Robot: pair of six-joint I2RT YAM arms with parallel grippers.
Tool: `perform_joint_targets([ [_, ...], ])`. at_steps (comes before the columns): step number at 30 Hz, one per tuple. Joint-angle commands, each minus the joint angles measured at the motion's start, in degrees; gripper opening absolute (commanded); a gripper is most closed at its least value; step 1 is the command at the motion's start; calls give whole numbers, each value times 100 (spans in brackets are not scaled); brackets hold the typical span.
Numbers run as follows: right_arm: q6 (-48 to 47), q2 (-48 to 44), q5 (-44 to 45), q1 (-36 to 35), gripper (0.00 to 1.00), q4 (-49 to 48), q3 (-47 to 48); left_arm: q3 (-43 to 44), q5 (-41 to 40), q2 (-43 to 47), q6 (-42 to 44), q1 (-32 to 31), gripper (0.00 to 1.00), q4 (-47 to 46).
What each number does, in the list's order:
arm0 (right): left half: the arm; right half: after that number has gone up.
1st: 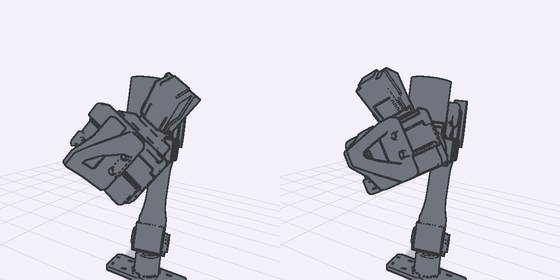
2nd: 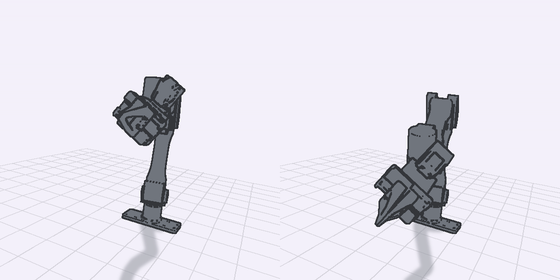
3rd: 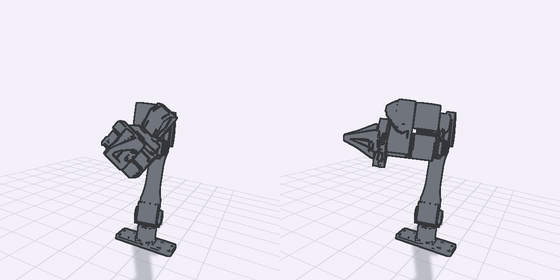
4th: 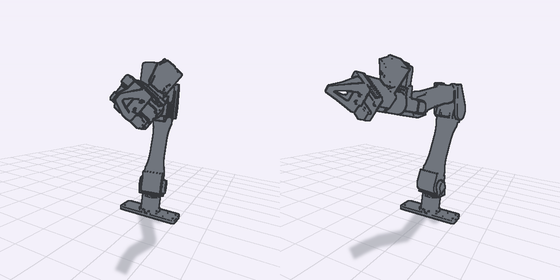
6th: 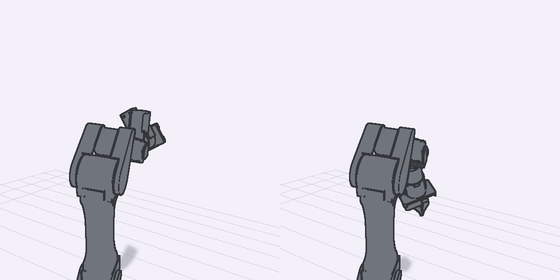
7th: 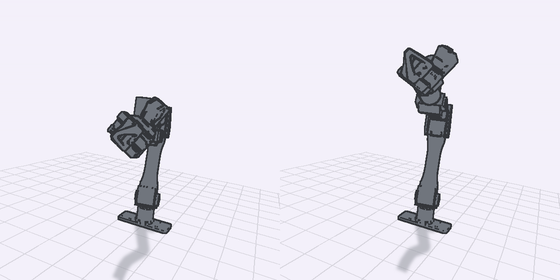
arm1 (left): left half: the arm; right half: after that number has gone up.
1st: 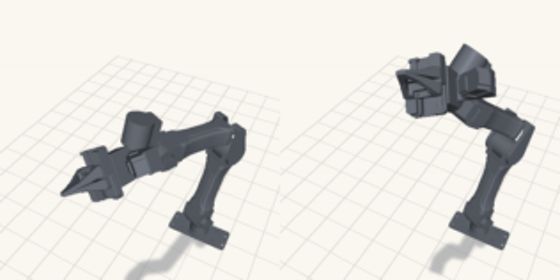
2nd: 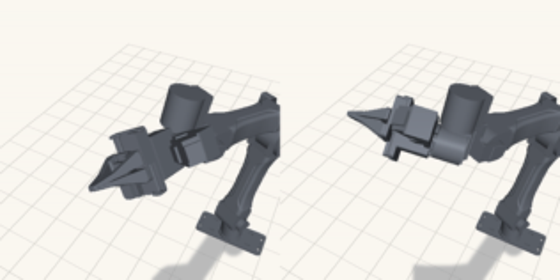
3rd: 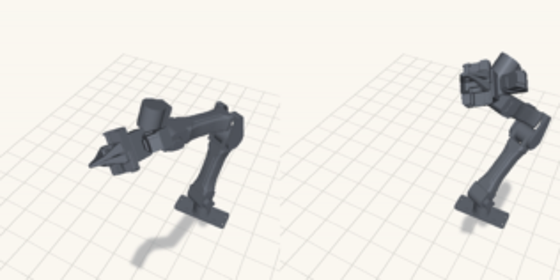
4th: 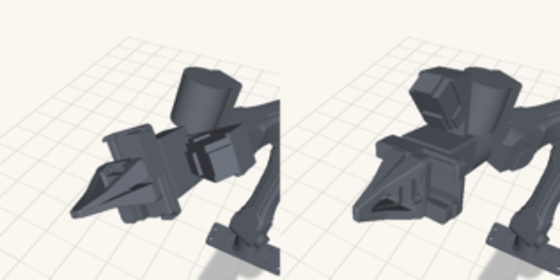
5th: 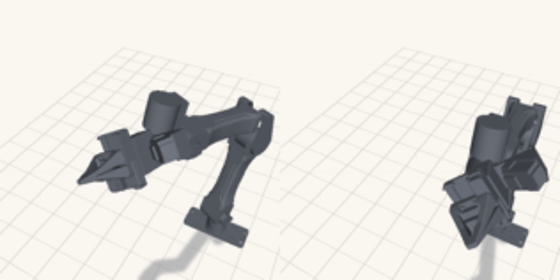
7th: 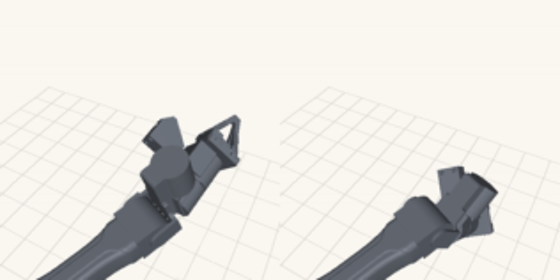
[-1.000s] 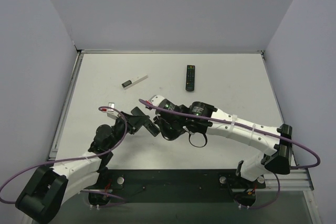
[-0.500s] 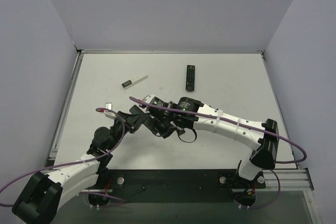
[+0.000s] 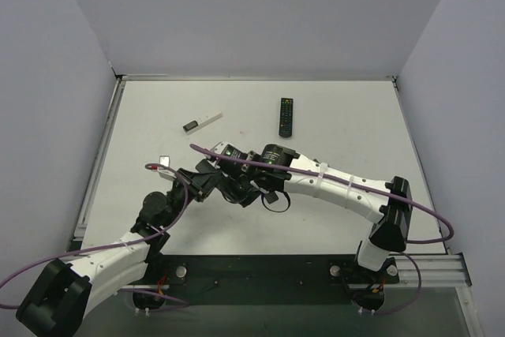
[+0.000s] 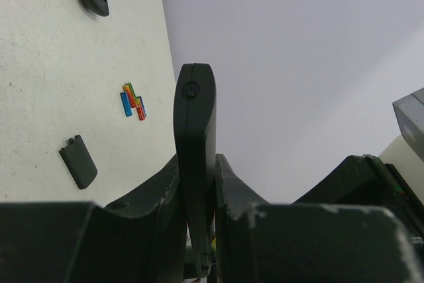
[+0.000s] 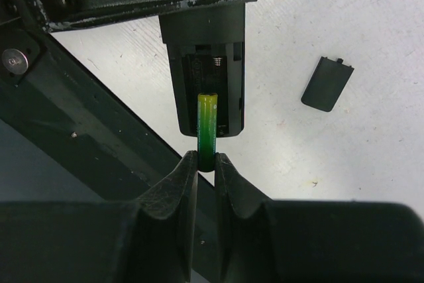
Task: Load the batteries into the remote control
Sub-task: Load the battery into the remote control.
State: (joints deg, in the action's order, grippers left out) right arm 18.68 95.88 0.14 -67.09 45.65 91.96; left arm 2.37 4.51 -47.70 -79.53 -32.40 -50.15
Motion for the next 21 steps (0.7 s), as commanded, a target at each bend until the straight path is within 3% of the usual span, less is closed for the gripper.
perform_joint_targets([
  [1,75,80,30,56,0,269,208,-237,-126,94,-37,-64,0,-162],
  [21,145,282,118,144,0,296,269,-202,-223,182,60,-196,0,137],
])
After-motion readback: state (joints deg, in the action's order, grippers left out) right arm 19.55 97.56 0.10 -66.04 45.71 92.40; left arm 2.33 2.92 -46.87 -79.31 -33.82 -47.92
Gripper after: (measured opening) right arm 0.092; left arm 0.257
